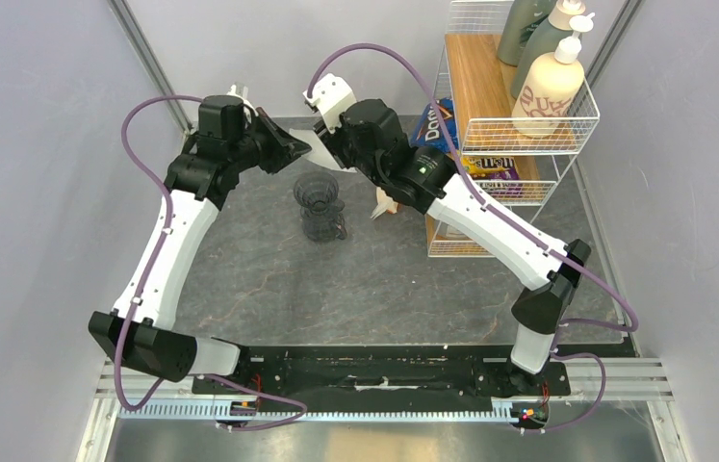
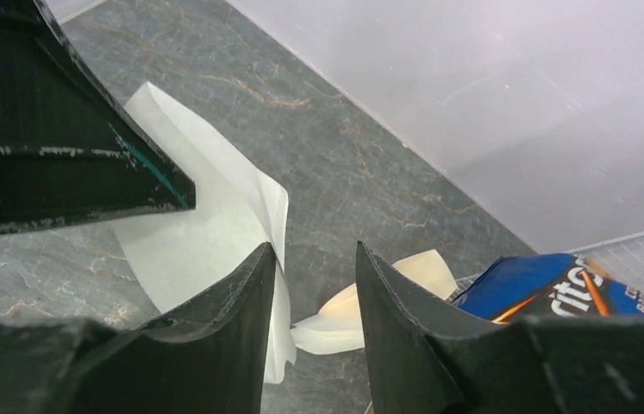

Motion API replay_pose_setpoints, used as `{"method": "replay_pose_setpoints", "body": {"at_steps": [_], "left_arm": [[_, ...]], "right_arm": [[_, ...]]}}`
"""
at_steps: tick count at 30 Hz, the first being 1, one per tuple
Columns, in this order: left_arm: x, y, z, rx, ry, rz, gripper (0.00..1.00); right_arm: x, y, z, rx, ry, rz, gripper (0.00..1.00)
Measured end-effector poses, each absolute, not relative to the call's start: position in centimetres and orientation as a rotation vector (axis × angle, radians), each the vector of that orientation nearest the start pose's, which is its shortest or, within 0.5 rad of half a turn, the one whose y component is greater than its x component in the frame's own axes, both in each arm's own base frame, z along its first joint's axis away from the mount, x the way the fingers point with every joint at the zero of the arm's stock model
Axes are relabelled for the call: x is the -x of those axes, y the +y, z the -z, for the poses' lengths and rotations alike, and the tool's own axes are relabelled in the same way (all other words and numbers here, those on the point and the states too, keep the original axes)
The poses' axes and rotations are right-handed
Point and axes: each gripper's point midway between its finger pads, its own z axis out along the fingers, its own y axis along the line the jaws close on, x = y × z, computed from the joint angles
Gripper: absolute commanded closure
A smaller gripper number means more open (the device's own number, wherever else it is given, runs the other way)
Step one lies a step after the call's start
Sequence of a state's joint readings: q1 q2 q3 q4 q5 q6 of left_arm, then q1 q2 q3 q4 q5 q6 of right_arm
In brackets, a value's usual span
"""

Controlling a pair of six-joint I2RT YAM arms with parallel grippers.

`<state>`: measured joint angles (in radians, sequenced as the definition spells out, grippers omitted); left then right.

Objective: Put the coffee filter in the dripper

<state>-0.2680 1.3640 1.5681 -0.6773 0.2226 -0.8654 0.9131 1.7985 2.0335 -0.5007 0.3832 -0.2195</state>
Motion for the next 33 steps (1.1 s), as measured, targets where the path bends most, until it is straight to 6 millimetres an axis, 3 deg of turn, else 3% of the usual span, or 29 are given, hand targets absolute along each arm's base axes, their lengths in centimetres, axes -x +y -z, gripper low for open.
{"method": "replay_pose_setpoints", "body": {"at_steps": [5,14,19,31,33], "left_arm": [[-36.7,-17.2,-34.6,0.585,2.084,0.988,0.98],[-36.9,-18.1,-35.1,0.622,2.059,1.089,0.98],[-37.1,-18.1,-35.5,0.636,2.042,1.135,0.98],[-36.8,-18.1,-34.8,0.657,2.042,1.207,0.98],[-36.7,-18.2,-34.9,0.658,2.040,1.223,0.98]], "right_arm": [[-37.8,36.3,-37.3,0.721,1.696,-0.152,0.41],[-37.9,35.8,-37.3,0.689,1.711,-0.208,0.39],[-37.7,35.8,-37.0,0.697,1.719,-0.227,0.26],[-37.7,34.8,-36.7,0.725,1.706,-0.186,0.34],[-37.8,34.7,-36.5,0.732,1.702,-0.175,0.32]]}}
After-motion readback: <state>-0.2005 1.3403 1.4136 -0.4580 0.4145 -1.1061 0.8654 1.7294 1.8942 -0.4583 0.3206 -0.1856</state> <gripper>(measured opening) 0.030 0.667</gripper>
